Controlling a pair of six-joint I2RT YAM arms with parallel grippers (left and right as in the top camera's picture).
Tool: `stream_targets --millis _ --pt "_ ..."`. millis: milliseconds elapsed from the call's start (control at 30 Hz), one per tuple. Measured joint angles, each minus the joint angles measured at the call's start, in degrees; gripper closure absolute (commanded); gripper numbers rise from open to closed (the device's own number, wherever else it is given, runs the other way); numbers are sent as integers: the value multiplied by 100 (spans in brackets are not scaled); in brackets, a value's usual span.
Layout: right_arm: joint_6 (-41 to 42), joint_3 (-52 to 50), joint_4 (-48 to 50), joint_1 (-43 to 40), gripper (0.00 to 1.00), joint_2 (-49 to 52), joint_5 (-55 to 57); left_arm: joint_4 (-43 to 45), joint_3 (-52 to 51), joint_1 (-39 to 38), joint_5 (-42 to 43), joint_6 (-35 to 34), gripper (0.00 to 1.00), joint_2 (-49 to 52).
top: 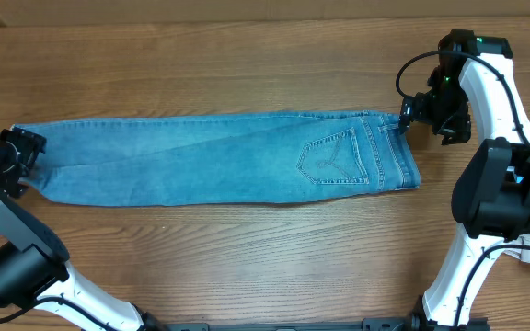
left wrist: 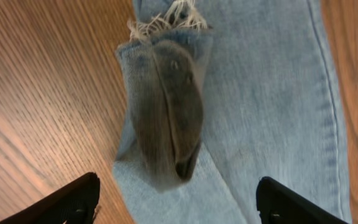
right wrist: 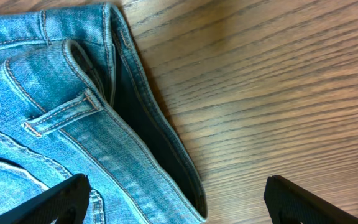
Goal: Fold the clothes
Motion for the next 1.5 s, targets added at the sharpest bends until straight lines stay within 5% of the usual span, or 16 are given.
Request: stream_targets --millis 100,133,167,200,500,700,1067,1100,1133,1167,1233,1367,1500 --pt "0 0 2 0 6 0 -24 367 -365 -46 -70 -275 22 2" --pt "-2 0 2 0 7 0 -22 446 -468 -79 -76 -361 34 2" --pt "-2 0 0 0 7 0 -24 450 -501 -98 -76 -391 76 7" --pt "0 0 2 0 7 0 -22 463 -503 -114 -76 -428 96 7" --pt "0 0 -15 0 7 0 -22 280 -503 -114 -173 -581 96 -70" --pt "-2 0 -22 0 7 0 -24 533 -487 -201 -798 -1987 96 -1602" --pt "0 0 15 0 7 0 -22 -2087 -490 -238 -1572 -2459 96 -3397" --pt "0 0 44 0 7 0 -24 -2013 -492 -238 -1596 -2577 70 -3373" --pt "-2 0 66 0 7 -2 -24 -1115 -603 -243 -1762 -2776 17 -3329" --pt "0 0 70 -2 7 0 -24 -232 -688 -238 -1906 -2839 0 -3167" --pt "0 -2 -44 -4 7 -2 -22 1519 -496 -105 -1189 -2326 0 -2015" --pt "0 -2 -142 -4 7 0 -24 472 -341 -7 -138 -1790 0 -229" --pt "0 -2 -98 -4 7 0 -20 -146 -267 -11 -466 -1169 0 -452"
